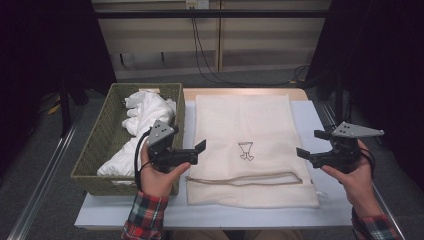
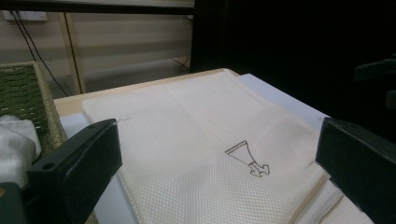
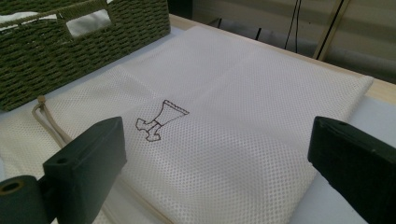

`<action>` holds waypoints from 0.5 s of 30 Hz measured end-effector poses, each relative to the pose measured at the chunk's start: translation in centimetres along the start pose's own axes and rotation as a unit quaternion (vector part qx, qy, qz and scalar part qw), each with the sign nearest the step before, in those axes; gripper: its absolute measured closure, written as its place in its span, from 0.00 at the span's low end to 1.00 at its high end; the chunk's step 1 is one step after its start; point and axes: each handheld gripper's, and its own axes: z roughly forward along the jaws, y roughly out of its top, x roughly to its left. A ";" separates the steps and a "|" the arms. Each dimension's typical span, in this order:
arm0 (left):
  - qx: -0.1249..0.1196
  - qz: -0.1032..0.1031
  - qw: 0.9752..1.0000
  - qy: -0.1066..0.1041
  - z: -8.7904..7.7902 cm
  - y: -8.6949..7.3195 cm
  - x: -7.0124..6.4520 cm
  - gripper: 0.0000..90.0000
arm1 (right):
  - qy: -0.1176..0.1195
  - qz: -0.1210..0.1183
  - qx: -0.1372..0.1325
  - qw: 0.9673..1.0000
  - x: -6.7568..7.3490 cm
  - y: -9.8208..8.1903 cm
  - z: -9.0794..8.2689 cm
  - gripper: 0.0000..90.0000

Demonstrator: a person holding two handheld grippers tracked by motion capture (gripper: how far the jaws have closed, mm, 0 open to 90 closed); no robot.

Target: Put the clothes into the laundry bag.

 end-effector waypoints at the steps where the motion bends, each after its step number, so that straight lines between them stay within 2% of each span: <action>1: 0.000 -0.001 1.000 -0.002 0.0 -0.1 0.0 0.00 | -0.001 -0.001 0.002 1.000 0.0 0.0 0.1 0.04; 4: 0.003 -0.006 1.000 -0.002 0.1 -0.3 0.0 0.00 | 0.003 0.001 0.005 1.000 0.1 -0.1 0.6 0.04; 7: 0.010 0.003 1.000 0.000 0.1 -0.4 -0.1 0.00 | 0.004 -0.006 0.009 1.000 0.4 0.0 1.2 0.04; 15: 0.010 0.003 1.000 -0.005 0.2 -0.4 -0.5 0.00 | 0.017 -0.019 0.017 1.000 1.2 0.0 2.4 0.04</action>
